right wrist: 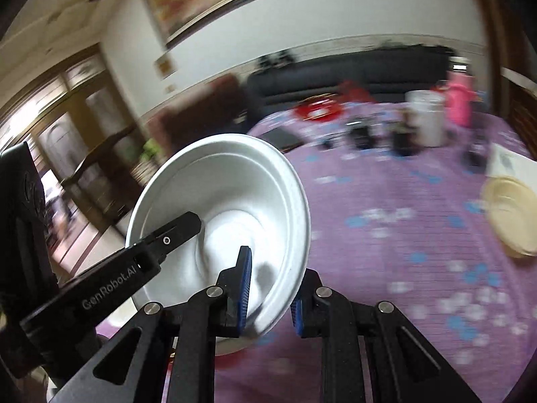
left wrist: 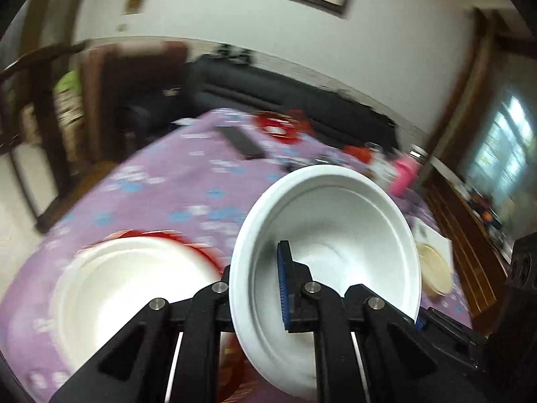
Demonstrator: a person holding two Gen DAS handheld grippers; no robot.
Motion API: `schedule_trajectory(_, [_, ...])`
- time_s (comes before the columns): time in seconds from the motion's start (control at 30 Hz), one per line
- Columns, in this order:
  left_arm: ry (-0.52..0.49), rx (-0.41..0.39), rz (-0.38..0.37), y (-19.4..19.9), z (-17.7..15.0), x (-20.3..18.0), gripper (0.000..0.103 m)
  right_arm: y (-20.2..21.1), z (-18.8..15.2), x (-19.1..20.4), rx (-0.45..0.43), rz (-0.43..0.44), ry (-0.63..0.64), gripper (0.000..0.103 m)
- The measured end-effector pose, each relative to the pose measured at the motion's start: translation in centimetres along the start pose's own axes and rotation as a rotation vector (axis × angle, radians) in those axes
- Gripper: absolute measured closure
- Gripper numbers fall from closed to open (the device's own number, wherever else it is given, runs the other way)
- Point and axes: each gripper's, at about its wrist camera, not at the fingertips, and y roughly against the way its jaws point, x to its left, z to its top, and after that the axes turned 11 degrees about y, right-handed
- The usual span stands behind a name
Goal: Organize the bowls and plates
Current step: 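Carry the white bowl onto the stack and open both grippers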
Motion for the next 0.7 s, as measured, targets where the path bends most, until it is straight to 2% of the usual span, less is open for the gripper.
schedule_trajectory(0.1, [0.063,-0.011,0.061,1.2,0.7,4.2,0.09,-2.7,0.2,3.3,0.03,0.063,0.052,0.08])
schedule_trajectory(0.2, [0.097,-0.005,0.101,1.3,0.4,7.3,0.09,-5.0,-0.5,5.4,0.066,0.089,0.074,0.08])
schedule_trajectory(0.37, [0.126,0.045,0.102,-0.6,0.1,8.6,0.089,-7.0,-1.2,5.1,0.101,0.08,0.048,0.08])
schedule_trajectory(0.53, [0.118,0.011,0.079,0.4,0.9,8.6,0.089,-6.4,0.2,5.9,0.085,0.071,0.082,0.08])
schedule_trajectory(0.7, [0.165,-0.006,0.116,0.9,1.6,10.7,0.089,-7.8,0.6,8.7,0.126,0.091,0.167,0.08])
